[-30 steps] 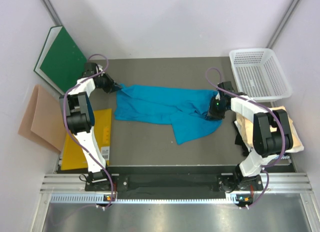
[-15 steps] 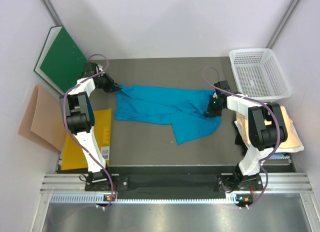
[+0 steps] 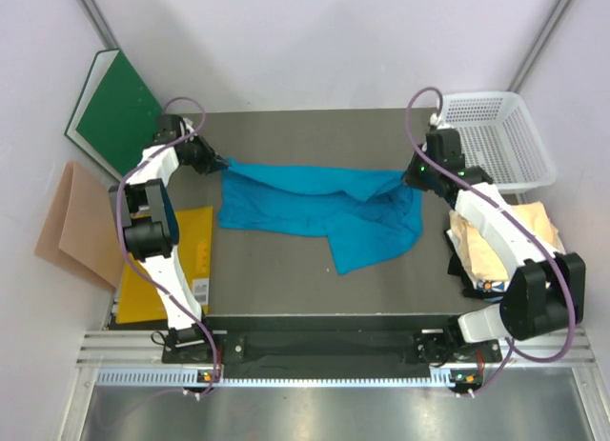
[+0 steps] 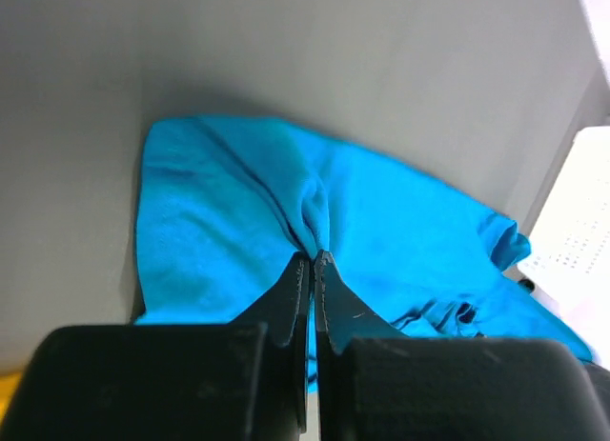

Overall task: Fold and stack the t-shirts
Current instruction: Flatten out the tshirt, then fold the flattened tshirt in 1/3 of the way

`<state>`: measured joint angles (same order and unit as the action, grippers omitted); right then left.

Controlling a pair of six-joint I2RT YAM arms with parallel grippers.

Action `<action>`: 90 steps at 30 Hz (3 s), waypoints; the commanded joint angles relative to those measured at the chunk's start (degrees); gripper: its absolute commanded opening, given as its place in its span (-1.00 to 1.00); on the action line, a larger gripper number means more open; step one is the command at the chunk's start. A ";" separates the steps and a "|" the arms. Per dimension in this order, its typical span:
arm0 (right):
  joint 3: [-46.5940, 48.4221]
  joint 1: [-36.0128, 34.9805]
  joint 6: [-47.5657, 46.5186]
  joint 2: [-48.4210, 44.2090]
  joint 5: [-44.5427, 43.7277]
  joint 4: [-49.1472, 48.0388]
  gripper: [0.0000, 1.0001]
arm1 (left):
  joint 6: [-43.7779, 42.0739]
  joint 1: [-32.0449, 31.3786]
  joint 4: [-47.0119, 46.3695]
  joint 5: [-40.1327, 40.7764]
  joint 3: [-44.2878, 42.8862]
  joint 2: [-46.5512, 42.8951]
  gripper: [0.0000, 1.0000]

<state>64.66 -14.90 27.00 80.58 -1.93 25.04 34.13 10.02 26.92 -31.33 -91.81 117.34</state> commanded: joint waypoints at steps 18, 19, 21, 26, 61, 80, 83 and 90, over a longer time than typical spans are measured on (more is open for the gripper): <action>35.34 -0.49 -14.43 -11.66 -2.64 4.23 -1.00 | -1.87 -0.26 0.15 10.06 -17.17 -29.52 -1.00; 35.88 -0.49 -14.87 -13.93 -2.29 4.49 -1.00 | -2.66 -0.18 0.41 10.50 -16.91 -32.93 -1.00; 36.06 -0.49 -15.84 -16.75 -1.50 4.93 -1.00 | -3.71 -0.18 0.59 11.99 -15.78 -36.90 -1.00; 34.83 -0.49 -16.72 -28.44 -4.03 6.43 -1.00 | -7.67 -0.18 3.57 14.89 -12.96 -49.47 -1.00; 58.82 4.61 -22.88 46.83 0.71 -4.58 -1.00 | -11.28 -3.16 8.93 15.16 -33.41 12.10 -1.00; 65.33 3.30 -15.40 49.78 -1.41 -6.49 -1.00 | -8.46 -1.24 7.09 18.85 -36.17 14.15 -1.00; 59.72 2.86 -13.82 46.36 0.00 -6.05 -1.00 | -9.26 -0.62 9.28 18.68 -33.19 13.10 -1.00; 45.32 2.50 -10.13 36.77 5.53 -3.86 -1.00 | -10.66 -0.18 15.61 18.15 -29.13 12.04 -1.00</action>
<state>115.44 -11.73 14.20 126.56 -0.23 20.95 25.17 9.41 39.07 -12.97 -122.58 133.71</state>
